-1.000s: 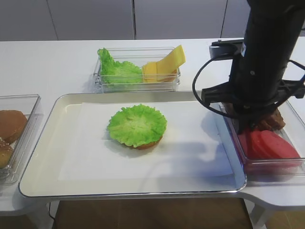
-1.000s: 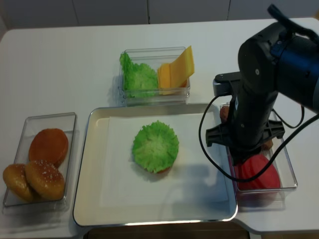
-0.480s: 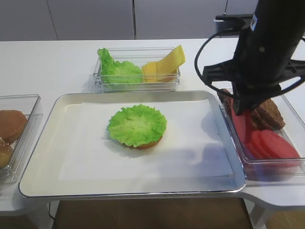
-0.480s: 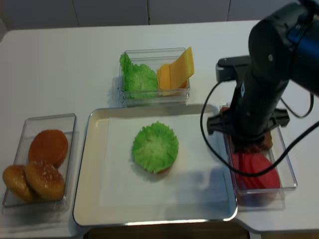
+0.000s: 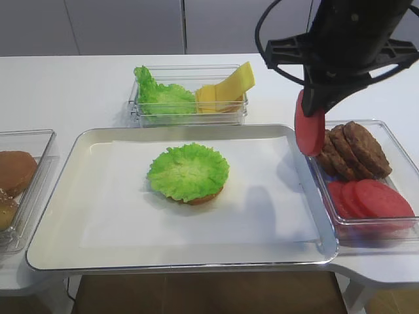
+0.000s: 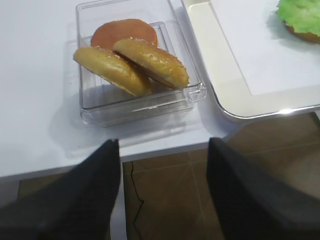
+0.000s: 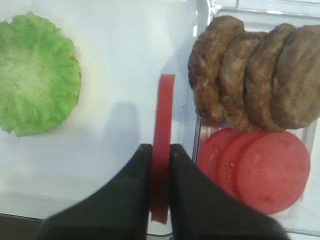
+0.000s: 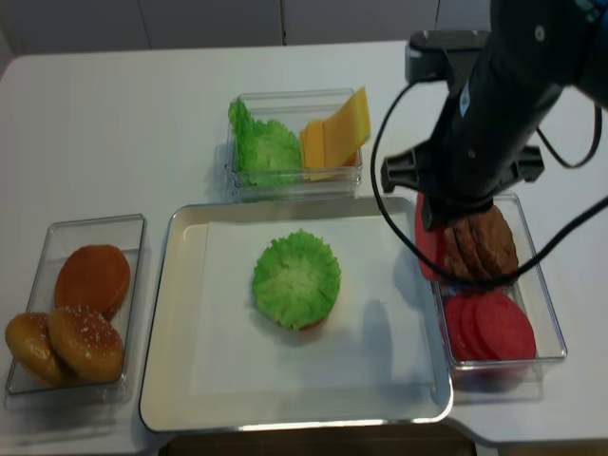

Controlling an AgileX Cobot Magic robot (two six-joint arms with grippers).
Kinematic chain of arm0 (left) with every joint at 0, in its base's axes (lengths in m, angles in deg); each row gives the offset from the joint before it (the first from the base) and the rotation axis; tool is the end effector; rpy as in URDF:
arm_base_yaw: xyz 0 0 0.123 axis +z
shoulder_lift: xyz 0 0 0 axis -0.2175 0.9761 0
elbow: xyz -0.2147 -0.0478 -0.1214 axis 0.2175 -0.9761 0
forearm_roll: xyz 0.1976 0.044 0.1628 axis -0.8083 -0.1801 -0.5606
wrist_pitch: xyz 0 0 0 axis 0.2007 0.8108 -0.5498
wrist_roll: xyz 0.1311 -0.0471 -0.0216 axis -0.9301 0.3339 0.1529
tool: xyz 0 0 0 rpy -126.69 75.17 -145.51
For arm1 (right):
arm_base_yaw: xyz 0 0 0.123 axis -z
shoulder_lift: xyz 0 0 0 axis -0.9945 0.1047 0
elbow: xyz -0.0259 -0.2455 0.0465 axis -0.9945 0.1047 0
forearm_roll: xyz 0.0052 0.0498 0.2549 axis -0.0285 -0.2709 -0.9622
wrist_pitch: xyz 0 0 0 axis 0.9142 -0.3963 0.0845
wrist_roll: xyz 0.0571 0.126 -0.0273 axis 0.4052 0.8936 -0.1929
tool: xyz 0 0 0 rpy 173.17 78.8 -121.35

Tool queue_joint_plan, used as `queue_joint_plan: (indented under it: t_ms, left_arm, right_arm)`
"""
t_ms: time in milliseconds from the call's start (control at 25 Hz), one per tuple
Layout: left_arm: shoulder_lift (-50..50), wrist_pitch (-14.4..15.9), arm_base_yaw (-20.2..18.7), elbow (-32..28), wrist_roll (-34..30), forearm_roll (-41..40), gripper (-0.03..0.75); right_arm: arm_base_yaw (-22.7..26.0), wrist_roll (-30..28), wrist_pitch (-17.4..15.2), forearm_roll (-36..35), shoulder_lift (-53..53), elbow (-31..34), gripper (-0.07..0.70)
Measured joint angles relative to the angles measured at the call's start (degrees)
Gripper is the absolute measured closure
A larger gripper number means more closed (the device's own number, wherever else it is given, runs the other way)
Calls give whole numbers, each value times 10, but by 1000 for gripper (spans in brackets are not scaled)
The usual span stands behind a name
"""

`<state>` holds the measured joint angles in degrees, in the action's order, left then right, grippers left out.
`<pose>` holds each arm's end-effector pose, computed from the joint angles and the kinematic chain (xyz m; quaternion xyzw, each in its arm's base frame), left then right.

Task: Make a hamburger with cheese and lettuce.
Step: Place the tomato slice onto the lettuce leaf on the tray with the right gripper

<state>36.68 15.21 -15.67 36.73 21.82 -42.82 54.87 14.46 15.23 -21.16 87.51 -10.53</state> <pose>0.0706 -0.0010 0.2416 0.0228 0.8817 -0.0022 0.4713 0.2890 0.1694 0.2452 -0.0671 0.9872 0.0840 0.1177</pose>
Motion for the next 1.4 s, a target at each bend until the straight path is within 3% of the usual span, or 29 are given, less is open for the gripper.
queue_joint_plan:
  t_ms: [240,600,1040,1400]
  left_arm:
    - [0,0,0,0,0,0,302]
    - [0,0,0,0,0,0,302]
    - [0,0,0,0,0,0,302]
    - [0,0,0,0,0,0,302]
  right_arm:
    - [-8,-11,-2,0,31,-40,546]
    - [-67,-17,-2,6,98,-111,547]
    - [-71,-6,-2,10,173,-186,547]
    - [-112,8,-2,23,189,-195,547]
